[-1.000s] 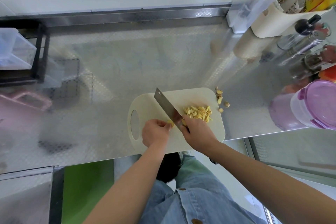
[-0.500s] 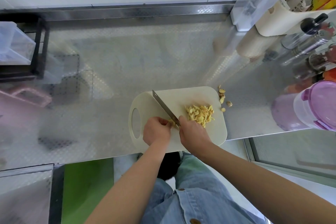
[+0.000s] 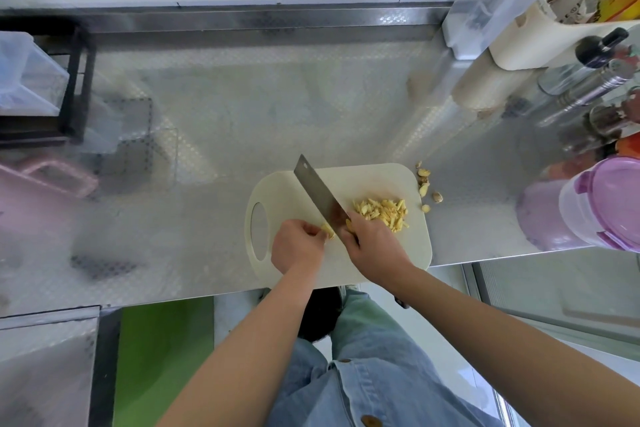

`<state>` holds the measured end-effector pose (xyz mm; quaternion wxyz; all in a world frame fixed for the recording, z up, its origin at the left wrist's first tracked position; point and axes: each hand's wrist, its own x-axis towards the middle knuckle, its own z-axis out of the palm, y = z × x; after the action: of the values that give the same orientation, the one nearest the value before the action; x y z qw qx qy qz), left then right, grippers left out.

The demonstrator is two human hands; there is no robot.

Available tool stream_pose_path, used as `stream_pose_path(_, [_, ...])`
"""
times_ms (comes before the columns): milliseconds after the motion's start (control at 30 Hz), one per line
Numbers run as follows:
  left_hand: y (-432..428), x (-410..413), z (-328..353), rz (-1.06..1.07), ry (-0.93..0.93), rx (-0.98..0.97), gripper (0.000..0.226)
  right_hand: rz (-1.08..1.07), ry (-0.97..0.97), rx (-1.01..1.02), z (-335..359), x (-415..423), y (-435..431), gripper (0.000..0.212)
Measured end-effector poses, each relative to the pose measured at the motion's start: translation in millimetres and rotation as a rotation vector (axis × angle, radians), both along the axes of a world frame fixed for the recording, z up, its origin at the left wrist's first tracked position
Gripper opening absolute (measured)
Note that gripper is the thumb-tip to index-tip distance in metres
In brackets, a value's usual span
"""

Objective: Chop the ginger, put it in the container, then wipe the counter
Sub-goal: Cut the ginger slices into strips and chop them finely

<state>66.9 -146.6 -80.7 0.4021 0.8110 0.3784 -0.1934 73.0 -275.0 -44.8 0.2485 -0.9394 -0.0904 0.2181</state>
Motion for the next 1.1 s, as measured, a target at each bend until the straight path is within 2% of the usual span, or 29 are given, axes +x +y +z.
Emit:
stream_pose_path(133, [0.2,0.5,2.3,-0.001,0.011,-0.012,0.008,0.07,0.023,-0.066,3.2,-0.4,-1.0,0.007])
stream_pose_path(400, [-0.3,0.8,3.0,0.006,0.007,-0.017,0.009,0.081,0.033,-0.124,4.8,-3.5,1.3,0.01])
stream_pose_path(567, [0.8,0.9,2.4,0.0,0.012,-0.022,0.011,0.099,0.051,-0.176,-4.4,-3.7,6.6,0.002])
stream_pose_path(833, [1.5,-0.1,1.7,-0.008,0.0,-0.016,0.01,-0.032,0.018,-0.038,-7.2,8.3,12.0,0.011])
stream_pose_path(967, [1.5,-0.7,0.1,-0.017,-0.004,-0.011,0.011,0.007,0.004,0.002,0.2,5.0,2.1,0.01])
stream_pose_path(1100, [0.7,0.3,2.5,-0.013,-0.003,-0.004,0.008,0.078,0.025,-0.06,4.7,1.3,-0.3,0.015])
